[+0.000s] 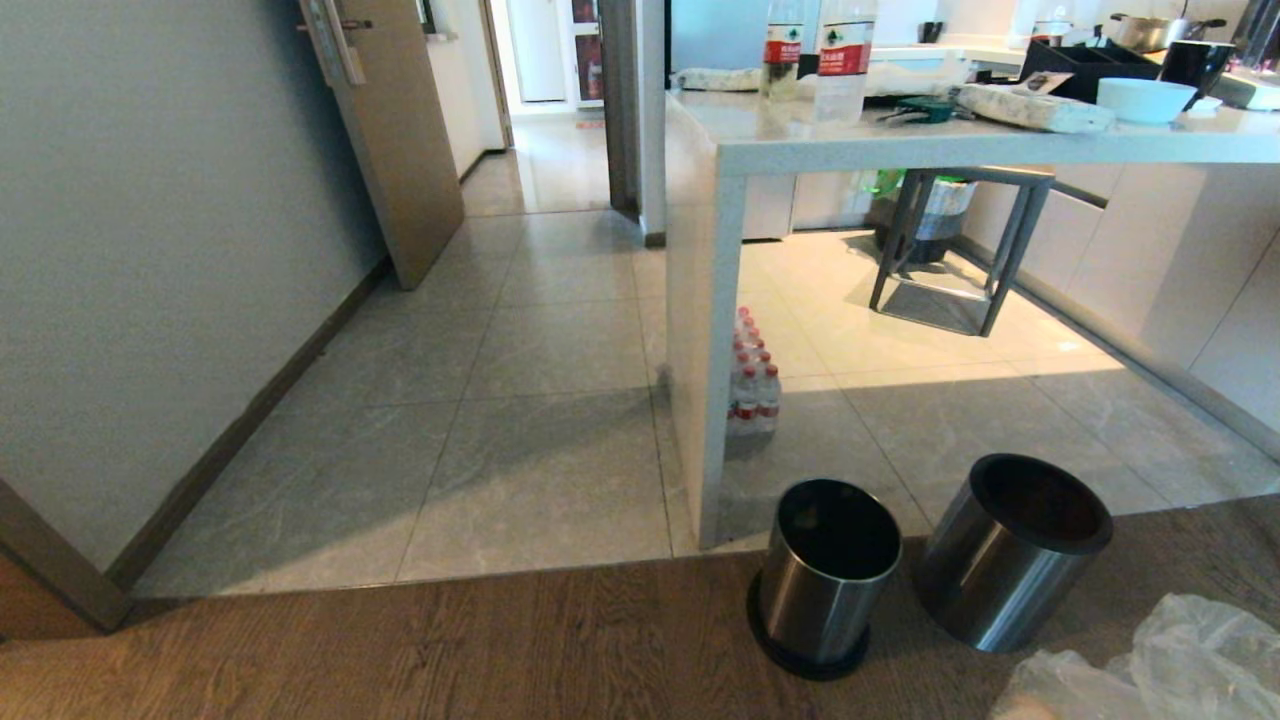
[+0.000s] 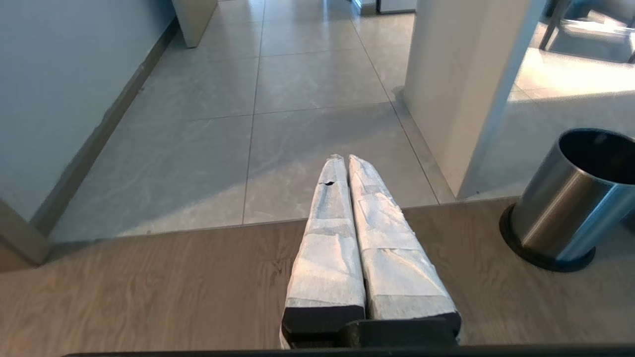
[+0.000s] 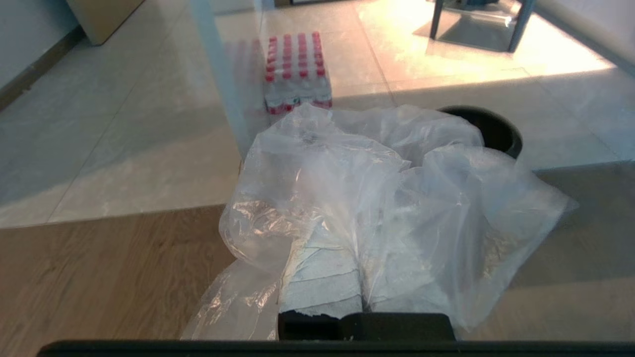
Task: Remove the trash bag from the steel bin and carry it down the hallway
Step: Put the trash bag at the door
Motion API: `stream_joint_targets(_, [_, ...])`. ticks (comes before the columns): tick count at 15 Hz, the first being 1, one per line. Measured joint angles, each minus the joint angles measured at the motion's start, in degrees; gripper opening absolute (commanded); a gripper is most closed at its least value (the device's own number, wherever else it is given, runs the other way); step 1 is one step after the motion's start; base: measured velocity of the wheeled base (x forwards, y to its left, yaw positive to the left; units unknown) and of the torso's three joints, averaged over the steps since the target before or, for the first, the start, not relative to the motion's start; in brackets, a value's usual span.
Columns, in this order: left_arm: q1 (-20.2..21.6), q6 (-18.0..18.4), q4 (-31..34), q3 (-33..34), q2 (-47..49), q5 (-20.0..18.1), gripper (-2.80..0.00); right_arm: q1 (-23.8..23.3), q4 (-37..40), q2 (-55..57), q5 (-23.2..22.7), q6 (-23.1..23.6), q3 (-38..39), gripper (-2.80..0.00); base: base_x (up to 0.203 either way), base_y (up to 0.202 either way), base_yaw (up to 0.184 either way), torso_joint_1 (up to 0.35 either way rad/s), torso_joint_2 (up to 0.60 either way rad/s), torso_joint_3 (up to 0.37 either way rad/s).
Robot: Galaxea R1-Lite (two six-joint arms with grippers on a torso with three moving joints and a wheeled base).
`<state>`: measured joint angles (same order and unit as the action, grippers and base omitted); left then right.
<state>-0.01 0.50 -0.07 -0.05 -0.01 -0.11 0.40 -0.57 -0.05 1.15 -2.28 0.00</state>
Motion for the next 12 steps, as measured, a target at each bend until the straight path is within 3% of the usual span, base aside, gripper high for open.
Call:
stream_joint_targets(6, [0.0, -0.1, 0.1, 0.0, 0.0, 0.0, -2.8, 0.0, -0.1, 0.0, 0.0, 0.0, 0.0, -2.8, -0.001, 0.146, 0.0, 0.004, 0.0, 0.004])
stream_joint_targets(12, [0.0, -0.2, 0.4, 0.0, 0.0, 0.0, -2.8, 0.0, -0.1, 0.0, 0.0, 0.0, 0.0, -2.8, 0.0, 0.0, 0.0, 0.0, 0.0, 0.0])
